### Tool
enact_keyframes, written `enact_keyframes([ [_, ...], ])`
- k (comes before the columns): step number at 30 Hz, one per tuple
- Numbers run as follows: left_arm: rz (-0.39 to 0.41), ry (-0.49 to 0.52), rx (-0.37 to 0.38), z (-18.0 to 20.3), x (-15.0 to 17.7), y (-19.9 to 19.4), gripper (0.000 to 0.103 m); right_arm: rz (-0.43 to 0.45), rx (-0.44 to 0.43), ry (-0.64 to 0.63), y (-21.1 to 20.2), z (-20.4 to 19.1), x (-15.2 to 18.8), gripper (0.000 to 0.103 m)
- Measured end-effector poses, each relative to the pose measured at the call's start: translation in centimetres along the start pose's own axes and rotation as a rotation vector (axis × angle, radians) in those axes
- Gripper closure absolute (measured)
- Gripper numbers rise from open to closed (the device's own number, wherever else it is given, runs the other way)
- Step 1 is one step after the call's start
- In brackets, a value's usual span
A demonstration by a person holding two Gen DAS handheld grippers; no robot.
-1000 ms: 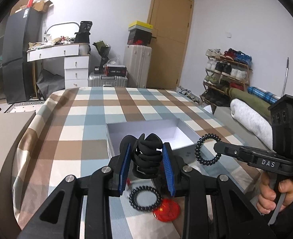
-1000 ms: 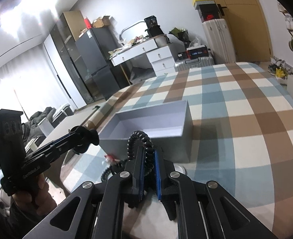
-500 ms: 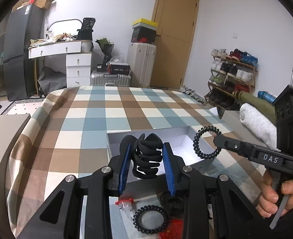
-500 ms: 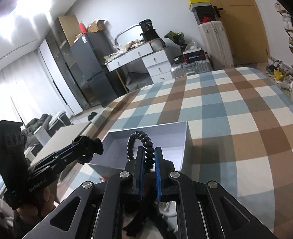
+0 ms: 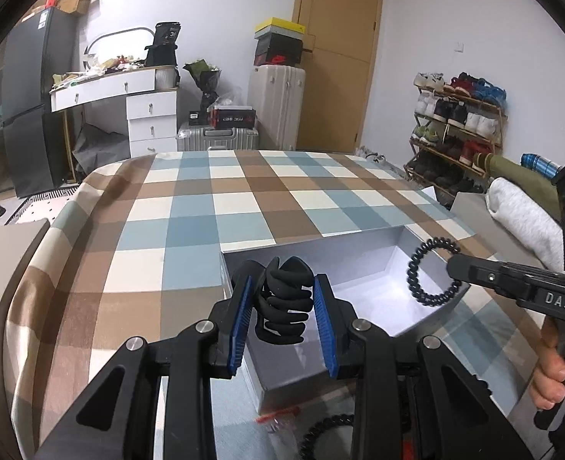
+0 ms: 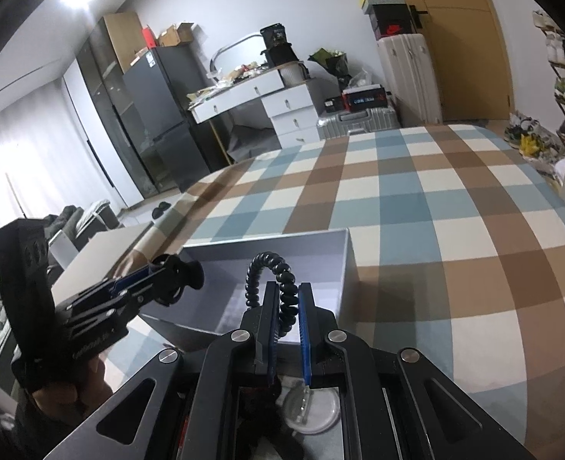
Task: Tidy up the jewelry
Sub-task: 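Carry the claw clip into the grey box with the left tool while the right tool drops the coil tie, then move the open right tool back toward the jewelry pile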
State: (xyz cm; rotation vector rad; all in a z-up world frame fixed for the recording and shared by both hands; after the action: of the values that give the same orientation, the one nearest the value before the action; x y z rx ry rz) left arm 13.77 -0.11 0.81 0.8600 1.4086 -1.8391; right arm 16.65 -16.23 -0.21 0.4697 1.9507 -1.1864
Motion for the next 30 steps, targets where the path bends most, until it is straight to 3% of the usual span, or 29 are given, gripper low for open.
enact_keyframes([
  [19, -0.01, 0.019, -0.019, 0.3, -0.9, 1.1, 0.077, -0.021, 0.024, 0.001, 0.9, 0.6, -0.4, 0.094],
  [27, -0.026, 0.03, -0.026, 1.4, -0.5, 0.0, 0.076, -0.013, 0.009, -0.018, 0.0, -0.1, -0.2, 0.09],
  [30, -0.051, 0.021, -0.018, 1.5, -0.4, -0.3, 0.076, 0.001, 0.004, -0.028, -0.8, -0.5, -0.2, 0.082],
])
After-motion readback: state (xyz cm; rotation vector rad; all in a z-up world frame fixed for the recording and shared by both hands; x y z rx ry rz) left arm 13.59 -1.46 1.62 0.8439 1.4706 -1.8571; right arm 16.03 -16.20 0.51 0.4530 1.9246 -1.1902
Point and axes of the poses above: each gripper's, at about its wrist camera, not at the fingertips, and y roughly the way its jaws point, z to its right, x to its underside, the point moved 2 cm from there along y, roughly the way its jaws point, and after that the axes turned 6 degrees about -y, right-handed, at the moved point
